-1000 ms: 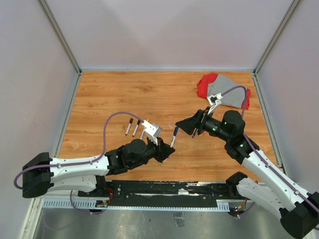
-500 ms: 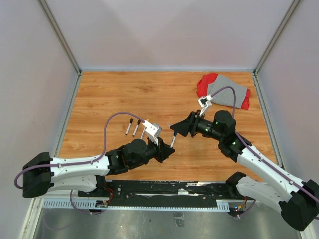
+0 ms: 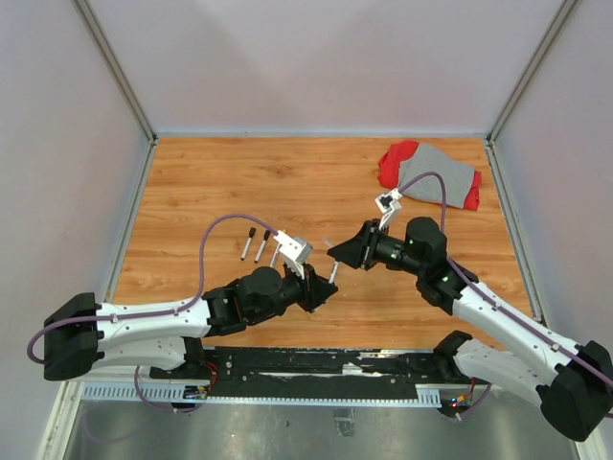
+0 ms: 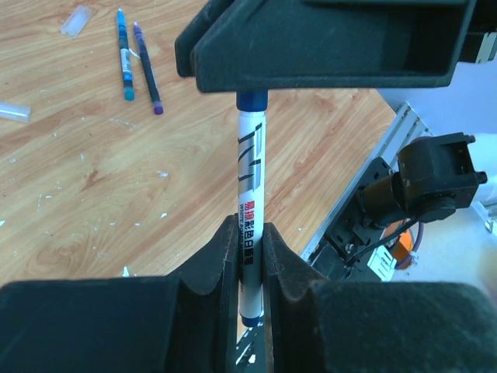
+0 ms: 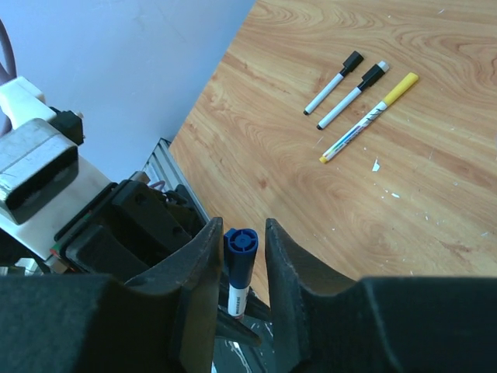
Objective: Insert the pens into the pen caps
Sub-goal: Press the pen cap onto the pen.
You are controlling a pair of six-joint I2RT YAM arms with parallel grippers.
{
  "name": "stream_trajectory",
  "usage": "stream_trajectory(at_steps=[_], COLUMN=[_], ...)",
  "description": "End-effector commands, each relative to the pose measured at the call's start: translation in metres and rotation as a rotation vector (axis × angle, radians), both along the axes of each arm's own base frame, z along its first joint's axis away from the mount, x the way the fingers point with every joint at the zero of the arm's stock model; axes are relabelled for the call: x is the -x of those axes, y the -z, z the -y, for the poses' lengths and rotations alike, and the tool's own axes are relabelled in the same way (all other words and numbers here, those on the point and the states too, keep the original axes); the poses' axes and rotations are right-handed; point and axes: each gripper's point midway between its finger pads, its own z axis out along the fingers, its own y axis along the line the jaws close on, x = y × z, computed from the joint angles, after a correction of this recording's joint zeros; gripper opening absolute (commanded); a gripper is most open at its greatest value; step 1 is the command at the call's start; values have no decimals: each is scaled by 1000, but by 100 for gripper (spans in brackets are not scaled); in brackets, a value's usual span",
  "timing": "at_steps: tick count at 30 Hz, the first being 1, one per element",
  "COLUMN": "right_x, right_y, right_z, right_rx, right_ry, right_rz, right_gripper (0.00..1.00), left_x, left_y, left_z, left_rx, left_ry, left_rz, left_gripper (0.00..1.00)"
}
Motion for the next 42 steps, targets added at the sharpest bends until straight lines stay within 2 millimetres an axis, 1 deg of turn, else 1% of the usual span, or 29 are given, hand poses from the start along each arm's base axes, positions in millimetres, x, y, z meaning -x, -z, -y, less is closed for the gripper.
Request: stream_trajectory(at_steps=[1, 5, 7, 8, 13, 20, 32, 36, 42], right_x=[6, 8, 9, 9, 15, 33, 57, 63, 70], right_y=[-2, 2, 6, 8, 18, 29, 57, 67, 76], right_z=[-5, -6, -6, -5, -4, -12, -18, -19, -19], right_rx=[-9, 0, 11, 17, 50, 61, 83, 102, 114], right_ry=[-27, -33, -33, -31, -22, -68, -97, -95, -103], right_rz=[25, 24, 21, 20, 18, 6, -48, -62, -76], right_gripper=[25, 8, 2, 1, 1, 1, 0, 1, 0], left_x=[-1, -2, -2, -2, -3, -3, -2, -2, -1], left_y=[-21, -23, -24, -26, -38, -57, -64, -67, -70], left_z=[8, 8, 9, 9, 10, 8, 5, 6, 5], left_rx=[48, 51, 52, 57, 73, 108, 128, 131, 137], left_ry=[8, 8, 7, 5, 5, 3, -2, 4, 4], left_rz=[31, 32, 31, 32, 40, 58, 60, 65, 67], left_gripper=[1, 1, 0, 0, 0, 0, 1, 0, 0])
